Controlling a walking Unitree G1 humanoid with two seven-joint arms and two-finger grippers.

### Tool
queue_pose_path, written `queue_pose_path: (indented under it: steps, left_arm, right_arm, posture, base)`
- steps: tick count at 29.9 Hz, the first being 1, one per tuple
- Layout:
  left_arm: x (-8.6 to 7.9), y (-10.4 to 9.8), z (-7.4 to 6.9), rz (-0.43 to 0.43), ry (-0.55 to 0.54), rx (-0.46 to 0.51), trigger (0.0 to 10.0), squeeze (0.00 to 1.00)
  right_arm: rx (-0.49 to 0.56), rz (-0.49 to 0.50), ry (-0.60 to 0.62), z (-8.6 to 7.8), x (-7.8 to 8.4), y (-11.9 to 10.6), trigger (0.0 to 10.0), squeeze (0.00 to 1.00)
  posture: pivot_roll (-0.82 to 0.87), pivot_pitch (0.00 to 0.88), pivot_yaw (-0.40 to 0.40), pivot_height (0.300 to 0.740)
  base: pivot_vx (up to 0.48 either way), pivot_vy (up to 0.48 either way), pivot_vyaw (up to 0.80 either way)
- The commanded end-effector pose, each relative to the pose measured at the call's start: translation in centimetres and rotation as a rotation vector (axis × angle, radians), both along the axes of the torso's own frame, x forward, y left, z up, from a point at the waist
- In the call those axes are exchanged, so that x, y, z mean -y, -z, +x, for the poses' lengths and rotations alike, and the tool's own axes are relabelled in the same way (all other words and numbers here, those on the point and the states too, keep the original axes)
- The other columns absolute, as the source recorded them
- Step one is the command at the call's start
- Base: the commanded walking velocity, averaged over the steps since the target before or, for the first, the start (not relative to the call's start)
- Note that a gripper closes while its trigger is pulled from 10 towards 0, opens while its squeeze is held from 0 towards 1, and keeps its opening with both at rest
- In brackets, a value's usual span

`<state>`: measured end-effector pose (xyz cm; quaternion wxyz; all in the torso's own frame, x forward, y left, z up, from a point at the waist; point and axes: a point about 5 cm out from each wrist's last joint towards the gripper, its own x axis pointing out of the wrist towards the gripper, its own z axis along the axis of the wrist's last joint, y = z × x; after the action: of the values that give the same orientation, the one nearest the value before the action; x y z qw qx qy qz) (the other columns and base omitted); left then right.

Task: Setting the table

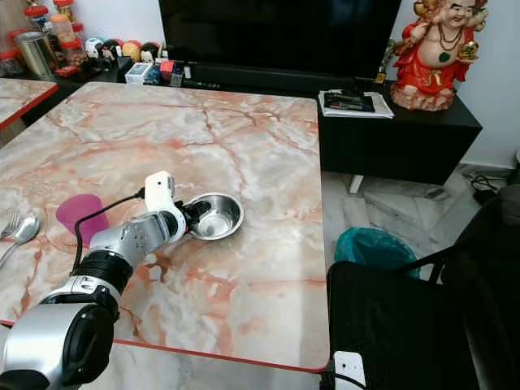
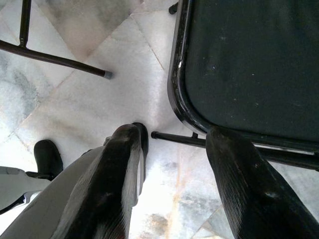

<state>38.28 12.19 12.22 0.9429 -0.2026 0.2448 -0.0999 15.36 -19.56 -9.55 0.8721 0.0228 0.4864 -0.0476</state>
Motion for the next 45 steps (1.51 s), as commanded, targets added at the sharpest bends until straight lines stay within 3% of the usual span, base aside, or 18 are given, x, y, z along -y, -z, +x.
queue_pose_path:
  steps: [1,30,33,35,36,37,38,41,45]
  left_arm:
    - [-0.1,0.1,0.0,0.026,0.006,-0.005,0.0,0.0]
    - [-0.5,0.5,-0.2,0.055,-0.013,-0.009,0.0,0.0]
    - [-0.8,0.2,0.0,0.043,-0.053,0.035,0.0,0.0]
    - [-1.2,-1.2,0.4,-0.007,-0.094,0.168,0.0,0.0]
    - [-1.2,-1.2,0.4,-0.007,-0.094,0.168,0.0,0.0]
    - [-1.3,-2.4,0.5,-0.064,-0.126,0.284,8.0,0.0]
    - [-1.2,-2.9,0.5,-0.103,-0.136,0.331,10.0,0.0]
    - [-0.7,-4.0,0.0,-0.182,-0.139,0.451,10.0,0.0]
    - [-0.1,-4.2,-0.6,-0.221,-0.16,0.517,10.0,0.0]
  right_arm:
    - [0.01,0.0,0.01,0.3,0.0,-0.1,10.0,0.0]
    - [-0.001,0.0,0.003,-0.1,0.1,0.0,10.0,0.0]
    - [-0.001,0.0,0.005,-0.1,0.1,0.0,10.0,0.0]
    - [-0.001,0.0,0.007,-0.2,0.1,0.0,10.0,0.0]
    - [-0.001,0.0,0.007,-0.2,0.1,0.0,10.0,0.0]
    - [-0.001,0.001,0.01,-0.2,0.1,0.0,10.0,0.0]
    - [-0.001,0.001,0.012,-0.2,0.1,0.1,10.0,0.0]
    - [-0.003,0.003,0.012,-0.3,0.0,0.1,10.0,0.0]
    - [-0.003,0.005,0.01,-0.3,-0.2,0.1,10.0,0.0]
  posture:
    - [-0.1,0.0,-0.014,0.74]
    - [-0.09,0.0,-0.016,0.74]
    - [-0.09,0.0,-0.017,0.74]
    - [-0.09,0.0,-0.02,0.74]
    - [-0.09,0.0,-0.02,0.74]
    - [-0.09,0.0,-0.022,0.74]
    - [-0.09,0.0,-0.024,0.74]
    - [-0.08,0.0,-0.03,0.74]
    - [-0.08,0.0,-0.033,0.74]
  base:
    - [0.0,0.0,0.0]
    - [0.0,0.0,0.0]
    - [0.0,0.0,0.0]
    - [0.0,0.0,0.0]
    - [0.0,0.0,0.0]
    - [0.0,0.0,0.0]
    - [0.0,0.0,0.0]
    - [0.0,0.0,0.0]
    - [0.0,0.0,0.0]
